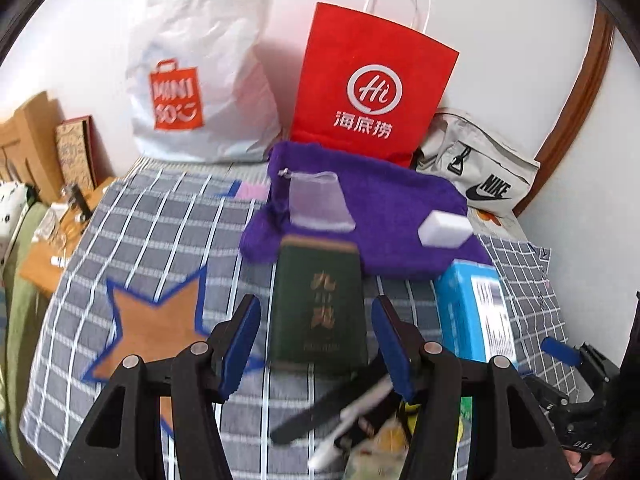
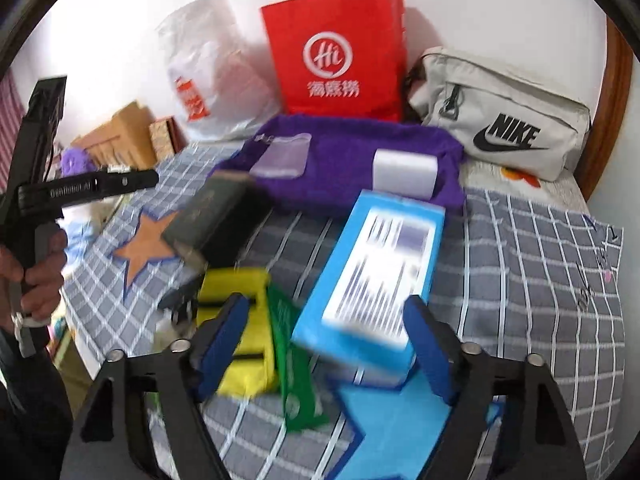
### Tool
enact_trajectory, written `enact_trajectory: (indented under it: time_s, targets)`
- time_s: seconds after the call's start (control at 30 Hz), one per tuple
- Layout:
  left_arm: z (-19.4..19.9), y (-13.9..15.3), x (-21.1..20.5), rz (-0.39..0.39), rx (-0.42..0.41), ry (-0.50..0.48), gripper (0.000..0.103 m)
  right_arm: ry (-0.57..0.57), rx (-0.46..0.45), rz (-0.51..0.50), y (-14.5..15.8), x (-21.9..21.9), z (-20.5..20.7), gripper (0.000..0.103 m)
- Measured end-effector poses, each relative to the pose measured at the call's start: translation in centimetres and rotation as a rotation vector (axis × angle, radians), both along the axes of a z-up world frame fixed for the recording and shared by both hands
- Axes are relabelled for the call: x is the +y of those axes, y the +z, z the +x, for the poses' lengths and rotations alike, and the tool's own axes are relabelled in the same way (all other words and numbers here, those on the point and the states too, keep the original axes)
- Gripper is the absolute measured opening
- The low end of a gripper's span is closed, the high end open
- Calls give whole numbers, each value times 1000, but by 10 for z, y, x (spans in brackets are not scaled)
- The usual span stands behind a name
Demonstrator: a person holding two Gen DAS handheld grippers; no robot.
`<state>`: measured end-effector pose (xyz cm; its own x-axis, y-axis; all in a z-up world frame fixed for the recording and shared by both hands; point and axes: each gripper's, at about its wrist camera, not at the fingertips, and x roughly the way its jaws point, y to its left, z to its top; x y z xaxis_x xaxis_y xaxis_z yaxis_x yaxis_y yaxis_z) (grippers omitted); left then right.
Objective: Organize soft objects
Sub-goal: 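Grasp the green snack packet with the right tool while the left tool moves toward the black strap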
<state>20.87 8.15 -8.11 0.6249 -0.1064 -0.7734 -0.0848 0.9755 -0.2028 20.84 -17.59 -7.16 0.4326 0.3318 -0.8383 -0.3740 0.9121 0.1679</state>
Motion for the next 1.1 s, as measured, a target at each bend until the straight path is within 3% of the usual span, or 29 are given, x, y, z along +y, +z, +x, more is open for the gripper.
enact_trajectory:
  time_s: [0.2, 0.4, 0.43, 0.47, 0.53, 0.63, 0.87, 1.03, 1.1]
  targets:
    - [-33, -15, 1, -9, 0, 11, 56, 54, 29, -68, -29, 11, -32, 65]
    - [-52, -36, 4, -18, 29, 5, 56, 72, 38, -140, -60, 20, -36, 50]
    - [-54, -40, 5, -18, 36, 5, 56, 78, 46, -139, -66, 21, -35, 41]
    - [-56, -42, 5, -16, 44, 8, 56, 78, 57, -134, -72, 20, -35, 24]
    - [-60, -45, 7, -13, 49, 8, 56, 81, 67, -98, -74, 17, -37, 10]
    - [-65, -46, 9, -16, 49, 13, 56, 82, 42, -108, -65, 14, -50, 9]
    - [-70, -55, 10, -24, 58, 15, 56, 72, 83, -79, -57, -3, -89, 10]
    - [-69, -65, 7, -28, 75, -5, 56, 70, 90, -95, -71, 1, -84, 11]
    - [-68, -67, 6, -26, 74, -18, 56, 76, 89, -78, -74, 5, -78, 18]
